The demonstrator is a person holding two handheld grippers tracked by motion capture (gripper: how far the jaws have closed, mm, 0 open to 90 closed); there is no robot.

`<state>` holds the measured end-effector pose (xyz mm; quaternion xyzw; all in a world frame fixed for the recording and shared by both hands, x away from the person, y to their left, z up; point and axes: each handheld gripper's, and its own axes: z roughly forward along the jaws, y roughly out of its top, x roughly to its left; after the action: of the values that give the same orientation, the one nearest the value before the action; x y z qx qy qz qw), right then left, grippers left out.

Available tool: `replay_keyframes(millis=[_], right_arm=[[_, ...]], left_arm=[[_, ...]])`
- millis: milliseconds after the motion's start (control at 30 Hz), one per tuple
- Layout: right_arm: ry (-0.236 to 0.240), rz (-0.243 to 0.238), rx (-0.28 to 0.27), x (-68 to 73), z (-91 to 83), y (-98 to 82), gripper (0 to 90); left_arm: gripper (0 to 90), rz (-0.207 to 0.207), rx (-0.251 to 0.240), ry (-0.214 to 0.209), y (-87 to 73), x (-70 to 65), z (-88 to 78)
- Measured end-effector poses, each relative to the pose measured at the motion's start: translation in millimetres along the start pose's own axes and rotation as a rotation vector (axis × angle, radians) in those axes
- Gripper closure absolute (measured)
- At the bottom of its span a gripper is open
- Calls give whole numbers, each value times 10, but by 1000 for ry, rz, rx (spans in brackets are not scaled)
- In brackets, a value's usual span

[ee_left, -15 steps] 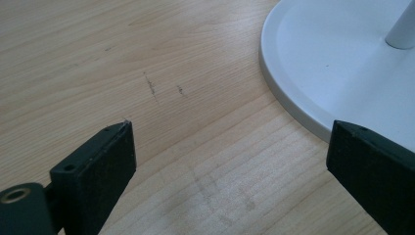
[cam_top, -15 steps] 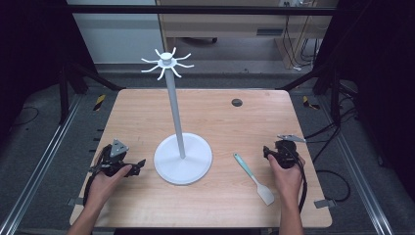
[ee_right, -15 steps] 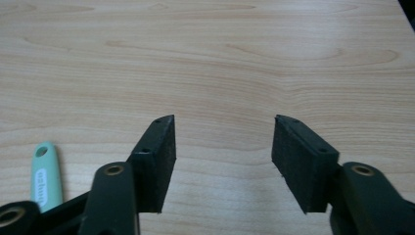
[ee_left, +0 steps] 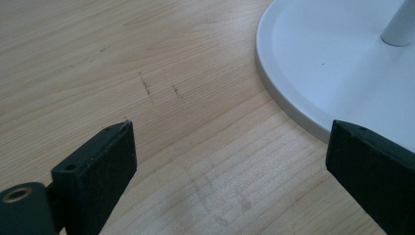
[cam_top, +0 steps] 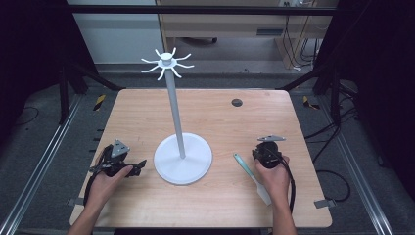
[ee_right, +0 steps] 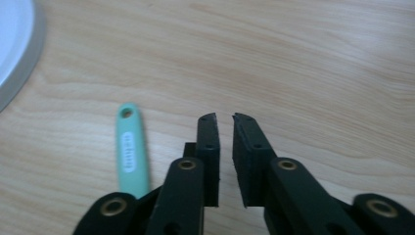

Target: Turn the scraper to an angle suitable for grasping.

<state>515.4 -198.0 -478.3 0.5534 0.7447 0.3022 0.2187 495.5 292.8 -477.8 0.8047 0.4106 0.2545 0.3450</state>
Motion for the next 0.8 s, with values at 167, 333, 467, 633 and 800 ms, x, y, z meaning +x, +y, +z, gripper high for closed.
replay_keyframes(millis=[167,333,467,633,800], right_arm=[[53,-56,37,160,67,13,900],[69,-90,56,245,106,28,900],[77,-98,77,275,134,24,900],[89,-107,83,290,147,22,900],[129,-121,89,329,142,13,900]], left_arm=[[47,2,0,-1,0,-3,5],[48,7,3,-3,2,-6,6],[51,6,4,-5,1,-5,7],[51,8,7,-8,3,-11,8],[51,10,6,-11,2,-21,11]])
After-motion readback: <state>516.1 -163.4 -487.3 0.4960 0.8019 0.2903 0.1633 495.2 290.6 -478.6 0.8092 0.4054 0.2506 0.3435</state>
